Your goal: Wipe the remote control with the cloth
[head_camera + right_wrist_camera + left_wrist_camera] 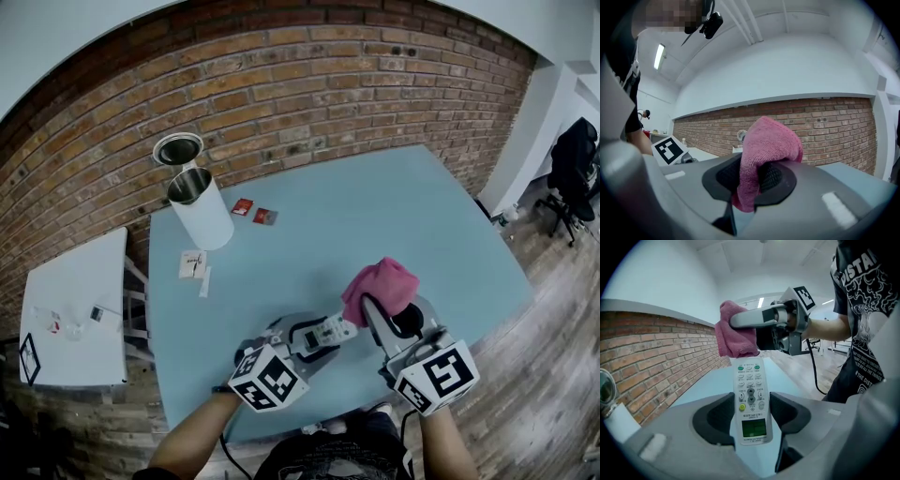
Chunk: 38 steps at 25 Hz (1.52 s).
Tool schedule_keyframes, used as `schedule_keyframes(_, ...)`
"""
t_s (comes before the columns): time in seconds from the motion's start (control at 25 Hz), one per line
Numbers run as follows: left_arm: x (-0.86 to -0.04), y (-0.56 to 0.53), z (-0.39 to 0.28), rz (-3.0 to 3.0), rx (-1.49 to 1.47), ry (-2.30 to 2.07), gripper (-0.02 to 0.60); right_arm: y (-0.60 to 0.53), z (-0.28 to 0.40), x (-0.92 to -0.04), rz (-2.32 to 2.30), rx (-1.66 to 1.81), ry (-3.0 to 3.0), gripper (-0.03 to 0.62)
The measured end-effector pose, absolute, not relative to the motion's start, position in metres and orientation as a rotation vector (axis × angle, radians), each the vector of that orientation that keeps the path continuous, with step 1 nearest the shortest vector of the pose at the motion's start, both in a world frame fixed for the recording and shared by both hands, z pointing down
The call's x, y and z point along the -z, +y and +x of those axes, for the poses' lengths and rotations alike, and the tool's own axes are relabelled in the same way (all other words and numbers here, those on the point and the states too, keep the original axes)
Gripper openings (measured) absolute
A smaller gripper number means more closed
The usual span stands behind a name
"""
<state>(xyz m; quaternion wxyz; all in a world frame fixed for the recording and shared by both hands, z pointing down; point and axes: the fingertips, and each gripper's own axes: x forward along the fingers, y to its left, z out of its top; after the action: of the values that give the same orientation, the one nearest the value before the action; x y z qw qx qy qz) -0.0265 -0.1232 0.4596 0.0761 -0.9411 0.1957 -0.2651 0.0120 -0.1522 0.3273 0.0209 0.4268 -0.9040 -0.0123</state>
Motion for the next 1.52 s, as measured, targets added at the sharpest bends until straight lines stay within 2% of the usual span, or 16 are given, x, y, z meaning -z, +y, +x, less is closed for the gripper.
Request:
schedule_keyframes(0.56, -0.466, -0.109, -0.035, -2.533, 0.925, 0.458, 0.238, -0.152, 0.009, -0.323, 1.218, 0.022, -2.829, 0.066)
schedule_keyframes(1.08, -0.455, -0.085, -0.025, -2.472, 0.884, 0.342, 0.238, -0.129, -0.021, -0.341, 0.869, -0.015, -2.885, 0.066)
schedule_keyframes(1.52, -0.444, -0.067, -0.017, -2.440, 0.829, 0.282, 0.238, -0.126, -0.026, -0.345, 0.780, -0.195, -2.977, 0.066)
